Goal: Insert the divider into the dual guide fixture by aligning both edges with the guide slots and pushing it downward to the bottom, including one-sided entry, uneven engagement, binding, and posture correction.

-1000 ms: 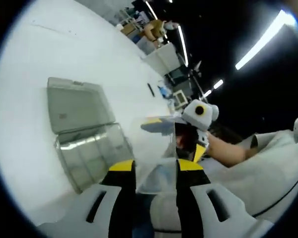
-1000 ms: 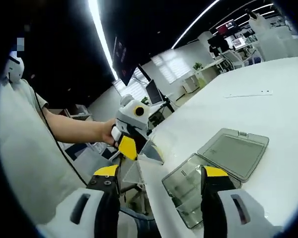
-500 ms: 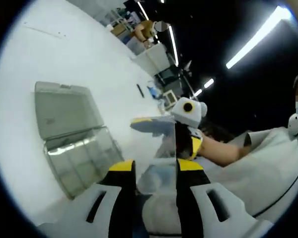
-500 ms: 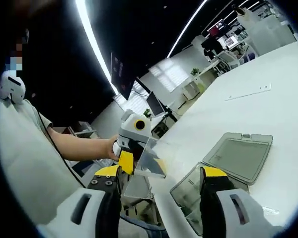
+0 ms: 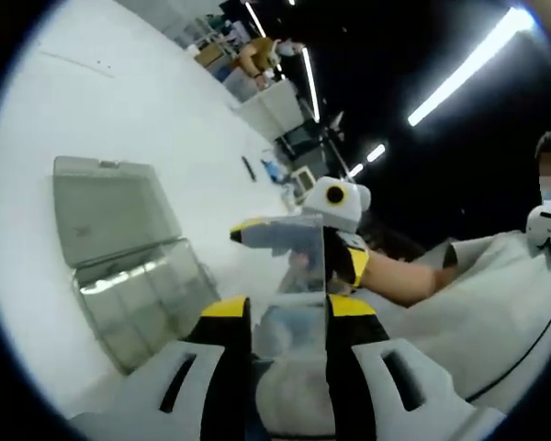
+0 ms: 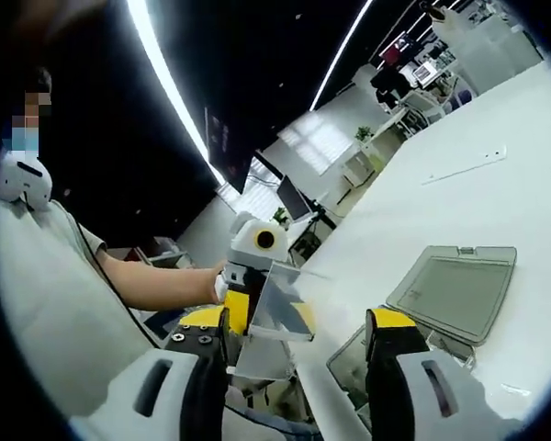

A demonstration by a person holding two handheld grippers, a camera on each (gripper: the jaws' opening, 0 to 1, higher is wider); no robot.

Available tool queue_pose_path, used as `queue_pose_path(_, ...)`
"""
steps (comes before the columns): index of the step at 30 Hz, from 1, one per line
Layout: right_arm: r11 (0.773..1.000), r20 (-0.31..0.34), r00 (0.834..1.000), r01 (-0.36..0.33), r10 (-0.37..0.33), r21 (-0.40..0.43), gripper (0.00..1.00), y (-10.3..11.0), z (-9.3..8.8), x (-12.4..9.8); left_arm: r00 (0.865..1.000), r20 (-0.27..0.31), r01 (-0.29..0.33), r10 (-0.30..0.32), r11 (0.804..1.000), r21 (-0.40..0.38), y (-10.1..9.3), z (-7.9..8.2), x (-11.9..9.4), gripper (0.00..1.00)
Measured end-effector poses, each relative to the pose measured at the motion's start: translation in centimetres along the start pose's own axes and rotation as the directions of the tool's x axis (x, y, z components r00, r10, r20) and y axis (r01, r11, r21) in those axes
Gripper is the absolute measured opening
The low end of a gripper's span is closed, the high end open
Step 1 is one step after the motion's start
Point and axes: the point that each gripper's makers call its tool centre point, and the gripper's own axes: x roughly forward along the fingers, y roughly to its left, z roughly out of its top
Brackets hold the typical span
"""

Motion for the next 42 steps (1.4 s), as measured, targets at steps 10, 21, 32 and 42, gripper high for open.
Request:
queue_pose_path(10, 0.998, 0.029, 0.999, -0.036, 0.035, 0.056, 0.56, 0.0, 0.8, 0.1, 0.999, -0.009, 0.047, -0.047, 0.999, 0.024, -1.1, 0.4, 0.6, 0.26)
queue_pose_path(21, 0.991, 0.048, 0.996, -0.075, 0.070, 0.107, 0.53, 0.5, 1.0, 0.0, 0.996, -0.011, 0.086, -0.086, 0.995, 0.049, -2.0, 0.7, 1.1, 0.27)
queue_pose_path(32, 0.979, 0.072, 0.990, -0.132, 0.122, 0.154, 0.44, 1.2, 1.5, 0.1, 0.994, -0.017, 0.111, -0.110, 0.992, 0.058, -2.6, 0.8, 1.5, 0.27)
queue_pose_path(42, 0.973, 0.069, 0.986, -0.162, 0.152, 0.167, 0.38, 1.9, 1.4, 0.3, 0.993, -0.027, 0.116, -0.115, 0.992, 0.051, -2.7, 0.5, 1.3, 0.27)
